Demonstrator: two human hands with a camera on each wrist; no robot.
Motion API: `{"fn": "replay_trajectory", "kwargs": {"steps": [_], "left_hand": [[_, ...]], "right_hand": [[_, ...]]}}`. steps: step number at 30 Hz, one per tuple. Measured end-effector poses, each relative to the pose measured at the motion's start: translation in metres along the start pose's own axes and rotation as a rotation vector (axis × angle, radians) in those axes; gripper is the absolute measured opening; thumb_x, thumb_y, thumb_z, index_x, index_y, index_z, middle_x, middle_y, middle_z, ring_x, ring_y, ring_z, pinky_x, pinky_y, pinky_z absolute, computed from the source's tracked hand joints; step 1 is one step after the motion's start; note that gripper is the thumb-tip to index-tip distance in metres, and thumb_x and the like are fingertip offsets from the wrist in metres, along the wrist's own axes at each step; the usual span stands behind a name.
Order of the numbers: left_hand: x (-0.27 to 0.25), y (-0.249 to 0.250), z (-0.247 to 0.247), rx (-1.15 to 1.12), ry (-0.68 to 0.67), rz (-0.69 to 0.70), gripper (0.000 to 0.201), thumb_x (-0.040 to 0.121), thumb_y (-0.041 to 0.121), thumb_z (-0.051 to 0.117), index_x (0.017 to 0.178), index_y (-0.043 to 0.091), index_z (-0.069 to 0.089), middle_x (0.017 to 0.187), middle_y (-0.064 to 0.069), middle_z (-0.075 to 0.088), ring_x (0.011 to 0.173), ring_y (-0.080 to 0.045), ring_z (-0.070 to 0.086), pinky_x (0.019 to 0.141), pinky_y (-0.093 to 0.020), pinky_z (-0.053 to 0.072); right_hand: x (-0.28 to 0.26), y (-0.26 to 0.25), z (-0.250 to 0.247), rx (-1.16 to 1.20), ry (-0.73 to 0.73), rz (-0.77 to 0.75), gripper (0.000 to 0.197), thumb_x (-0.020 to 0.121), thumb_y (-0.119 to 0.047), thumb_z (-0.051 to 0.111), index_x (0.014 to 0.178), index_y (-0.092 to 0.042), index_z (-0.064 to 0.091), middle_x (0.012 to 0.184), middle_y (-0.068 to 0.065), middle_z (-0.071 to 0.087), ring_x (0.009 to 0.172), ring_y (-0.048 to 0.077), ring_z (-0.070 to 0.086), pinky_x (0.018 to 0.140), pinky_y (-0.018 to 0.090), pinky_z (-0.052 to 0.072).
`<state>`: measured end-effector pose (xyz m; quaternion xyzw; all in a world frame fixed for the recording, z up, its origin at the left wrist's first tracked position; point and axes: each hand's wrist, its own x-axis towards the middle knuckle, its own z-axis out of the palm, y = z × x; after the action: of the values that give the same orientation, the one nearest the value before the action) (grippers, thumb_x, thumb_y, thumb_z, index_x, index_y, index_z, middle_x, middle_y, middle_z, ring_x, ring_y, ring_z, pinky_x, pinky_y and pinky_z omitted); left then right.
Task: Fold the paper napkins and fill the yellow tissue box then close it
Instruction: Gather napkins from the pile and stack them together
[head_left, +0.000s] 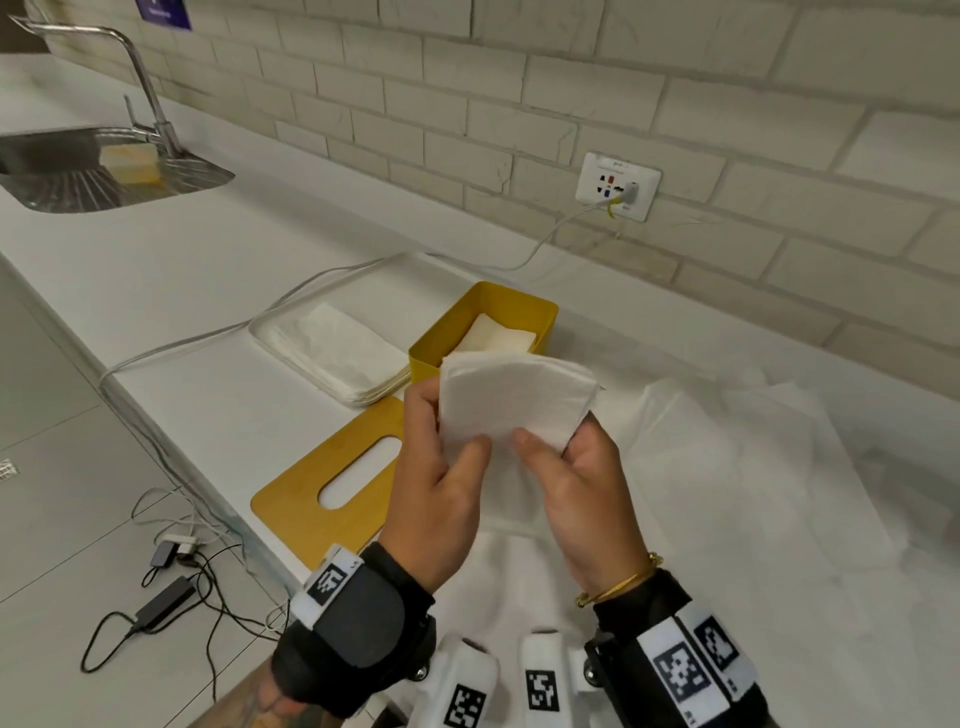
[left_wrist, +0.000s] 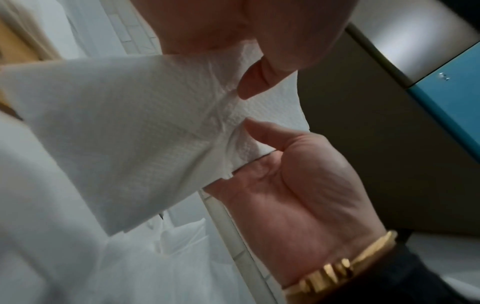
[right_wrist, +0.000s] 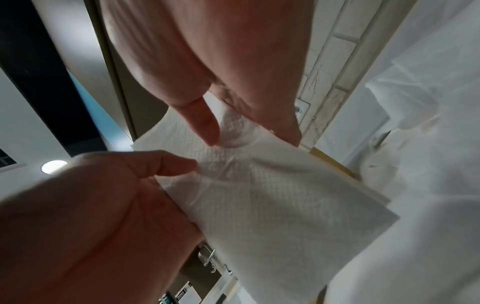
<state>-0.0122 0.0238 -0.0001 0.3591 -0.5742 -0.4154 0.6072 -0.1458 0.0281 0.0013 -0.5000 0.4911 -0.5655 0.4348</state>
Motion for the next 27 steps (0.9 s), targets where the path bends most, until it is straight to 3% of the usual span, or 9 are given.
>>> {"fn": "replay_trajectory", "kwargs": {"steps": [3,5,9,12,15,18,20,23,27], "left_hand": [[-0.006,-0.019,-0.004,0.066,-0.021,-0.103,0.043,0.083,0.010,0.051,0.120,0.031,0.044,0.116,0.005,0.058,0.106,-0.007,0.059,0.083,-0.022,0.052],[-0.011,-0.030,-0.009,0.118,-0.049,-0.190,0.040,0.084,0.014,0.053,0.119,0.032,0.044,0.115,0.000,0.059,0.106,-0.016,0.061,0.083,-0.029,0.054],[-0.006,-0.033,-0.019,0.197,-0.161,-0.221,0.037,0.097,0.005,0.062,0.121,0.030,0.049,0.104,0.023,0.064,0.098,-0.004,0.065,0.079,-0.025,0.056],[0.004,-0.024,-0.036,0.378,-0.237,-0.192,0.025,0.096,0.013,0.067,0.111,0.032,0.062,0.098,0.028,0.068,0.090,0.000,0.066,0.073,-0.017,0.051],[0.011,-0.013,-0.056,0.558,-0.302,-0.119,0.026,0.094,0.014,0.069,0.096,0.040,0.065,0.088,0.026,0.070,0.084,0.003,0.064,0.068,-0.010,0.047],[0.014,-0.001,-0.069,0.768,-0.370,-0.004,0.027,0.090,0.013,0.073,0.093,0.039,0.067,0.080,0.025,0.065,0.077,0.005,0.059,0.065,-0.012,0.044],[0.015,0.005,-0.075,0.872,-0.402,0.087,0.024,0.087,0.009,0.076,0.095,0.031,0.071,0.077,0.021,0.063,0.067,0.000,0.056,0.059,-0.017,0.043],[0.013,0.013,-0.079,0.928,-0.419,0.149,0.022,0.084,0.015,0.071,0.100,0.030,0.072,0.082,0.017,0.065,0.065,-0.011,0.057,0.057,-0.037,0.049],[0.007,0.005,-0.079,0.959,-0.435,0.082,0.018,0.088,0.021,0.070,0.103,0.032,0.072,0.083,0.024,0.059,0.067,-0.005,0.052,0.060,-0.028,0.045]], "right_hand": [[-0.004,0.013,0.000,-0.038,0.022,0.100,0.038,0.084,-0.030,0.066,0.123,-0.026,0.065,0.111,-0.001,0.074,0.106,0.017,0.070,0.094,0.046,0.058],[-0.003,0.019,0.000,-0.032,0.041,0.153,0.027,0.092,-0.019,0.067,0.119,-0.025,0.067,0.109,0.000,0.075,0.106,0.017,0.071,0.096,0.048,0.057],[0.005,0.008,-0.006,0.221,0.035,0.206,0.025,0.097,-0.005,0.062,0.119,-0.014,0.067,0.112,0.008,0.076,0.108,0.026,0.071,0.091,0.044,0.058],[0.008,-0.005,-0.022,0.376,0.009,0.192,0.032,0.093,-0.001,0.062,0.124,-0.008,0.064,0.116,0.009,0.074,0.108,0.024,0.071,0.085,0.037,0.059],[0.009,-0.009,-0.045,0.203,-0.019,0.165,0.034,0.086,-0.001,0.072,0.119,-0.011,0.067,0.109,0.007,0.076,0.106,0.023,0.072,0.083,0.033,0.058],[0.013,-0.005,-0.059,-0.108,-0.109,0.152,0.032,0.079,-0.006,0.082,0.108,-0.018,0.073,0.101,0.003,0.078,0.100,0.022,0.073,0.085,0.034,0.058],[0.013,-0.004,-0.058,-0.202,-0.156,0.124,0.029,0.077,-0.008,0.085,0.102,-0.019,0.075,0.097,-0.001,0.078,0.096,0.018,0.073,0.086,0.034,0.058],[0.013,0.002,-0.055,-0.321,-0.192,0.052,0.023,0.078,-0.006,0.084,0.090,-0.024,0.075,0.084,-0.006,0.074,0.082,0.011,0.069,0.075,0.024,0.055],[0.015,0.012,-0.057,-0.491,-0.195,0.129,0.014,0.082,-0.017,0.081,0.092,-0.025,0.075,0.086,-0.004,0.075,0.083,0.013,0.071,0.075,0.026,0.055]]}}
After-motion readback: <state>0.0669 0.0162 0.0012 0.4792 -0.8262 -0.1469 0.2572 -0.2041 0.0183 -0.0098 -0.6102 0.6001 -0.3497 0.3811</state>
